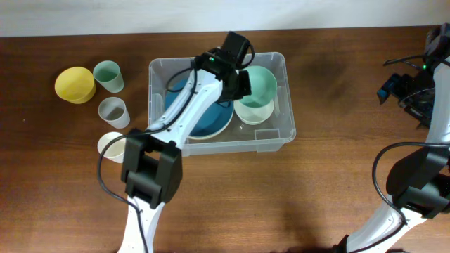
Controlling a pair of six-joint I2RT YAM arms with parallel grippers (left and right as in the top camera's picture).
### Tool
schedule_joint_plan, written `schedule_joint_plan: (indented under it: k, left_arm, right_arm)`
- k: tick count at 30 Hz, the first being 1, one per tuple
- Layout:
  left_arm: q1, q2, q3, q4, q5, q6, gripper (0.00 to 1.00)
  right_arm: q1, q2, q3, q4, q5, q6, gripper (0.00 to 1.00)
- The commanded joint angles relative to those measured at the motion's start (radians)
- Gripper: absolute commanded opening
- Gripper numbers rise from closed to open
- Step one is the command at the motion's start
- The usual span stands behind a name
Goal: Pack container
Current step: 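Lift the light-green bowl and carry it over the bin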
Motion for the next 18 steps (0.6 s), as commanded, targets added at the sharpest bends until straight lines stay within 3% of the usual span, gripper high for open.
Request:
schedule_joint_plan:
  k: [1, 8, 10, 14, 18]
  left_arm:
    - [-0.014, 0.048, 0.002, 0.002, 0.005, 0.016, 0.01]
    - [-0.017, 0.051, 0.002, 0.002, 0.004, 0.016, 0.05]
    - [-0.017, 0.051, 0.002, 0.002, 0.004, 0.016, 0.16]
    - [-0.017, 0.051, 0.002, -0.006, 0.005, 0.016, 0.24]
    - [-0.017, 0.051, 0.002, -0.006, 0.009, 0.017, 0.43]
  right_arm:
    - [-0.003, 0.002, -0.004, 0.000, 0.016, 0.008, 0.99]
    - [-0.003, 0.002, -0.004, 0.000, 0.016, 0.008, 0.99]
    - [-0.003, 0.002, -0.004, 0.000, 0.016, 0.008, 0.99]
    - [-0.003, 0.002, -0.004, 0.000, 0.016, 0.008, 0.99]
    - [-0.003, 0.002, -0.004, 0.000, 0.016, 0.008, 0.99]
